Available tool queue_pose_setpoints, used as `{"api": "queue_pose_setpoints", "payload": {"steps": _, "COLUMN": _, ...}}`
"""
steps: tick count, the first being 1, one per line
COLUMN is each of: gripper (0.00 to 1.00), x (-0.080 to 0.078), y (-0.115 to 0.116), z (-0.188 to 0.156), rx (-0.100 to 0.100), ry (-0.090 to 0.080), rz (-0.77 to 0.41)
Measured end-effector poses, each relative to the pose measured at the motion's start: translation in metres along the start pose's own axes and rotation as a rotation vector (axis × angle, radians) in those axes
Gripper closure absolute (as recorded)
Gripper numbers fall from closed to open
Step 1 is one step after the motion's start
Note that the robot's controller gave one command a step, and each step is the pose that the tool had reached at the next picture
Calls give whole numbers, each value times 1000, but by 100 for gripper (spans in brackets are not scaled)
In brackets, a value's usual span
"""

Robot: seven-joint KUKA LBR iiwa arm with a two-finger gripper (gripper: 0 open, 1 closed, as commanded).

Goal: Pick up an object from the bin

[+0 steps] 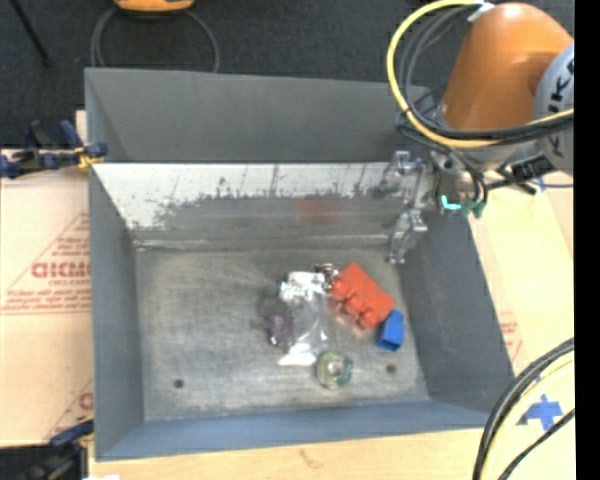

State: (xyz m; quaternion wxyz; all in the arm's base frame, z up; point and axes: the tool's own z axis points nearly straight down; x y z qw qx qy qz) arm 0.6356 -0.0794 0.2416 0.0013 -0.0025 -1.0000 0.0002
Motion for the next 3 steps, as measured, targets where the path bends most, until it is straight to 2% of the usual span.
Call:
{"api": "queue_pose_setpoints", "payload": {"steps": 1, "gripper": 0, "x": 15, "y": 18, "z": 158, "rx": 0, "ry": 1, "rz": 2}}
{"api": "queue_pose_setpoints", "payload": {"steps": 2, "gripper": 100, "x": 12, "y": 17, "z": 153, "rx": 2, "ry": -8, "rz": -1}}
{"api": "queue_pose_setpoints", "payload": {"steps": 3, "gripper": 100, "x": -4, "y": 16, "z": 22, "rx": 3, "ry": -16, "rz": -88}}
